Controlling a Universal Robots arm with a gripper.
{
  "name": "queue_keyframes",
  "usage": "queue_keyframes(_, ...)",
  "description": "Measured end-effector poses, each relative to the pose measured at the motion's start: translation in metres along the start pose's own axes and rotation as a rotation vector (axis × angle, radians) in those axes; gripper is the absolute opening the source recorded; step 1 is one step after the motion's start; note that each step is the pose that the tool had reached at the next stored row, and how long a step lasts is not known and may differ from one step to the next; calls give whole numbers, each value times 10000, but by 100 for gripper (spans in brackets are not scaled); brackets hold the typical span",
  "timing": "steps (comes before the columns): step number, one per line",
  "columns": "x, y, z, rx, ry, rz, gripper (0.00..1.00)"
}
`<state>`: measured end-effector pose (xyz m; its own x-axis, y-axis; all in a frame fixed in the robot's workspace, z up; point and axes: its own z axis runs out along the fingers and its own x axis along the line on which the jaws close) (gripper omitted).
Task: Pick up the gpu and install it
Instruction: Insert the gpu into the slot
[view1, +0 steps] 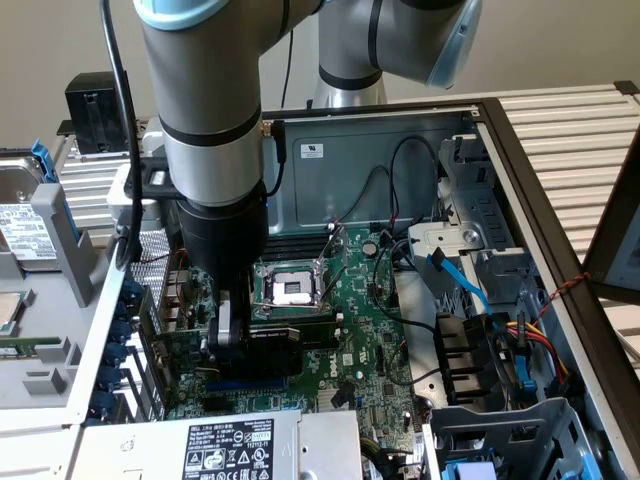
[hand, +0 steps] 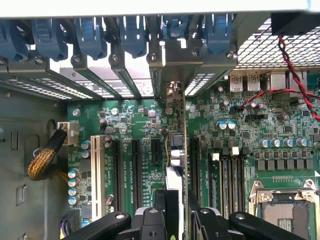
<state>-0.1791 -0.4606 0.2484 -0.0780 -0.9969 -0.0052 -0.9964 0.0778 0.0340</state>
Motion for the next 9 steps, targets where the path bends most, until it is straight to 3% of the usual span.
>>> queue_keyframes(9,2,-1,0,0,-2,1,27)
